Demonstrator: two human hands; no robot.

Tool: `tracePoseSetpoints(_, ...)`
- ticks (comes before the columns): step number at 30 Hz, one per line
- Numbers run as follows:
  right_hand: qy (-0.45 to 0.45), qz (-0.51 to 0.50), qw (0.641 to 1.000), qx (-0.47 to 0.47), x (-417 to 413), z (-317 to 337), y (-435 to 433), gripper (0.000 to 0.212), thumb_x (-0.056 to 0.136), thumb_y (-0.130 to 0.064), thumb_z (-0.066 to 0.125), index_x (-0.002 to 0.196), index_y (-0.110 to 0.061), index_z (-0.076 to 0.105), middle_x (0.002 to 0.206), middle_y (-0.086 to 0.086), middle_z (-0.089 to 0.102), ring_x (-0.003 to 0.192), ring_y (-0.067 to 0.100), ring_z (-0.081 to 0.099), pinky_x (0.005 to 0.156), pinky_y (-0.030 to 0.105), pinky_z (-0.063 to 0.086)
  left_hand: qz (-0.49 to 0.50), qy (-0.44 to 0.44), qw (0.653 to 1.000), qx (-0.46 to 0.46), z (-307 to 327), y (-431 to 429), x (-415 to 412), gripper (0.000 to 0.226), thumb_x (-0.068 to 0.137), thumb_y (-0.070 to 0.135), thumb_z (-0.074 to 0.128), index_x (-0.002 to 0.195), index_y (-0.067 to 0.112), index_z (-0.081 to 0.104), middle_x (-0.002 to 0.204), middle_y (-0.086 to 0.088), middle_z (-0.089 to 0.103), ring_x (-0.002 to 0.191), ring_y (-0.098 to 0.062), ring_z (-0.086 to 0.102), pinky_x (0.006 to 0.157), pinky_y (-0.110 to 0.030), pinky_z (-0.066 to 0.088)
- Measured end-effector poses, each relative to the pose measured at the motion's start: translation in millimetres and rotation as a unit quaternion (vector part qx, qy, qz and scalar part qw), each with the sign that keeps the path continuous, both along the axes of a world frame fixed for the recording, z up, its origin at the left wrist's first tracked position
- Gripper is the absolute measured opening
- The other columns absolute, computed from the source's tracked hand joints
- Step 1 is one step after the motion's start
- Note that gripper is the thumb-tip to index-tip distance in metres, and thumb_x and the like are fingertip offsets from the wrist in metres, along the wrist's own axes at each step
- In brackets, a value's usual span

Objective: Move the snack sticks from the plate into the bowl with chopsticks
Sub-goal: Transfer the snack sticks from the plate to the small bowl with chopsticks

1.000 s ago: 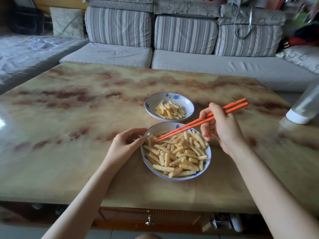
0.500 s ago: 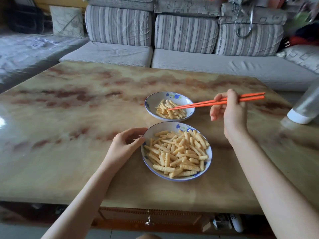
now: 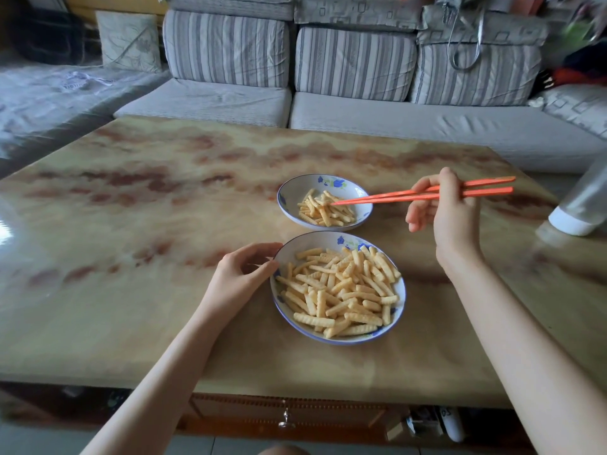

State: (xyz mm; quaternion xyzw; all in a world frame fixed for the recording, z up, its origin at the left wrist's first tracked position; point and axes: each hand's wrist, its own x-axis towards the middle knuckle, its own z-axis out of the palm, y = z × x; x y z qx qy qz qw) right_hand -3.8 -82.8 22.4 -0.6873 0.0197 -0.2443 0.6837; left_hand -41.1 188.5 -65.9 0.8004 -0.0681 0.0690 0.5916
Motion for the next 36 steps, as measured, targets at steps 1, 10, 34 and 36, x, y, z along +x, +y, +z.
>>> tracePoseSetpoints(1, 0.002, 0.011, 1.0, 0.001, -5.3, 1.7, -1.9, 0.043, 0.102, -0.025, 0.031, 0.069, -0.009, 0.054, 0.039, 0.005, 0.053, 0.032, 0.02, 0.043, 0.041, 0.023, 0.032, 0.0, 0.0, 1.0, 0.0, -0.1, 0.0, -0.1, 0.031, 0.075, 0.024, 0.061, 0.104, 0.028, 0.073, 0.098, 0.012, 0.074, 0.094, -0.012, 0.069, 0.089, -0.028, 0.054)
tracePoseSetpoints(10, 0.032, 0.11, 0.993, -0.026, -27.0, 5.8, -10.7, 0.045, 0.103, -0.023, 0.029, 0.069, -0.006, 0.054, 0.037, 0.009, 0.047, 0.03, 0.022, 0.037, 0.036, 0.019, 0.029, -0.003, 0.0, 1.0, 0.003, -0.6, 0.4, 0.0, 0.031, 0.074, 0.028, 0.062, 0.102, 0.029, 0.073, 0.099, 0.012, 0.074, 0.096, -0.012, 0.069, 0.091, -0.031, 0.054)
tracePoseSetpoints(34, 0.007, 0.026, 0.999, 0.035, -11.3, -6.8, 0.5, 0.043, 0.102, -0.021, 0.03, 0.068, -0.008, 0.052, 0.035, 0.004, 0.046, 0.03, 0.019, 0.039, 0.037, 0.021, 0.029, 0.002, 0.003, 1.0, -0.002, 2.4, -1.4, -2.0, 0.03, 0.074, 0.026, 0.061, 0.1, 0.036, 0.071, 0.096, 0.015, 0.074, 0.091, -0.008, 0.069, 0.085, -0.02, 0.053)
tracePoseSetpoints(36, -0.003, 0.005, 0.999, 0.046, -4.2, -2.1, 0.5, 0.043, 0.101, -0.021, 0.03, 0.066, -0.008, 0.052, 0.034, 0.003, 0.046, 0.03, 0.019, 0.04, 0.037, 0.021, 0.031, 0.003, 0.006, 1.0, -0.004, 1.9, -1.6, -1.5, 0.031, 0.073, 0.027, 0.062, 0.102, 0.033, 0.072, 0.095, 0.013, 0.074, 0.092, -0.01, 0.069, 0.085, -0.022, 0.054)
